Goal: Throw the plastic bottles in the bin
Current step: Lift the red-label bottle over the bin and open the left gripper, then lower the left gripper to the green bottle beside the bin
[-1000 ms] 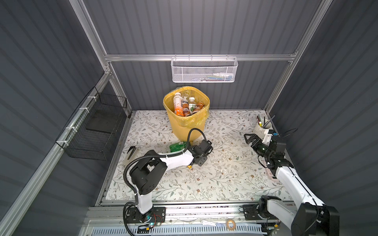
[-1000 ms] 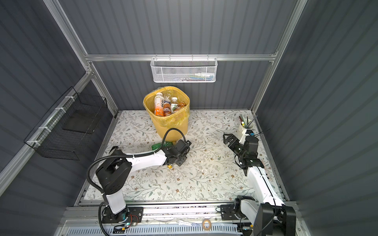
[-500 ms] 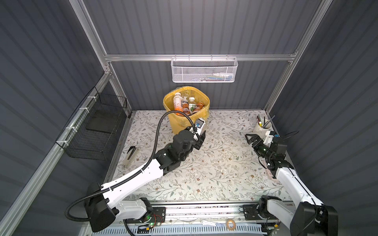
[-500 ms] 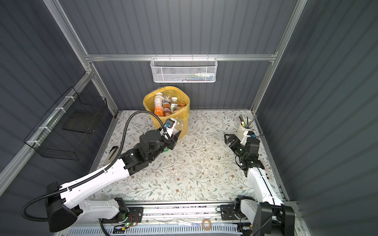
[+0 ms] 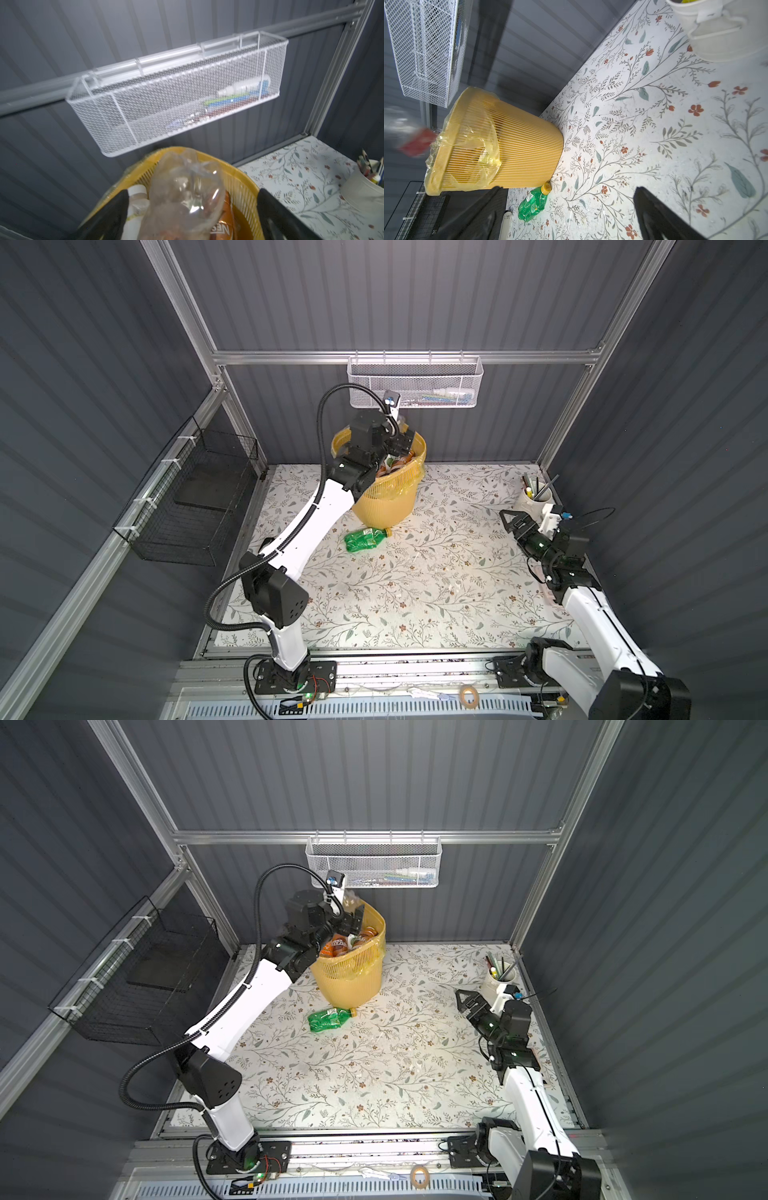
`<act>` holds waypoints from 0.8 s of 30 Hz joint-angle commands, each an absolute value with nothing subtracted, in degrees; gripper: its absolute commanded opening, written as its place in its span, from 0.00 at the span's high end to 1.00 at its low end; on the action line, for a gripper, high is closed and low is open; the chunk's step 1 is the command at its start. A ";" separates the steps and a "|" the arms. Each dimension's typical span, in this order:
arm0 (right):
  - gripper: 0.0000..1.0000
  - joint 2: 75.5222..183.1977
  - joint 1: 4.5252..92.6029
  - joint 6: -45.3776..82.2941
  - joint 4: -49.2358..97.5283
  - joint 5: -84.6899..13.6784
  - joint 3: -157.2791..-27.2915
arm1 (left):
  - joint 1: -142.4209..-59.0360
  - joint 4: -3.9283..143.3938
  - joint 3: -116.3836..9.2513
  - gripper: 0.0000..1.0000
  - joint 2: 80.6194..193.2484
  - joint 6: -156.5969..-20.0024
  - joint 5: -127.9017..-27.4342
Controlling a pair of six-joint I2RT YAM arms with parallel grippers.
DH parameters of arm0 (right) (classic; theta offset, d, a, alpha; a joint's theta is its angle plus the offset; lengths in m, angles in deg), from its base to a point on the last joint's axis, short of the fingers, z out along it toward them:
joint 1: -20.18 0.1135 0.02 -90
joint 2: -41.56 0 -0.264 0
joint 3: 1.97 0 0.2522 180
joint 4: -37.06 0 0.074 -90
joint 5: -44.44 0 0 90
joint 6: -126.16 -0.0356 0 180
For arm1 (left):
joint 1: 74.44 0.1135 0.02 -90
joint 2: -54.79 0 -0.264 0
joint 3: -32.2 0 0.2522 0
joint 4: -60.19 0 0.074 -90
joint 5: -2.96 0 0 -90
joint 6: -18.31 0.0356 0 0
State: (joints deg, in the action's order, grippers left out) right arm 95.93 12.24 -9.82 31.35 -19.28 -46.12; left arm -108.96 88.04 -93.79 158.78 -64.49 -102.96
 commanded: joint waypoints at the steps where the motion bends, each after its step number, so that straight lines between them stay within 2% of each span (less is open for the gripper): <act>1: 0.01 94.48 11.85 -7.55 28.72 -20.56 -47.47 | -109.41 91.86 -93.23 0.01 155.69 -65.85 -103.22; 4: 0.01 94.49 11.83 -7.26 28.57 -20.65 -47.10 | -109.42 88.93 -88.61 0.01 151.24 -66.69 -106.22; 11: 0.01 96.38 11.88 -8.30 30.13 -19.46 -46.74 | -109.42 93.30 -83.62 0.01 145.09 -70.67 -113.86; 18: 0.01 96.76 11.84 -8.60 30.74 -19.81 -45.99 | -109.20 94.99 -67.75 0.00 136.05 -75.73 -121.23; 24: 0.01 98.05 11.79 -9.14 31.24 -19.68 -45.55 | -108.28 97.56 -53.96 0.01 131.45 -78.55 -121.61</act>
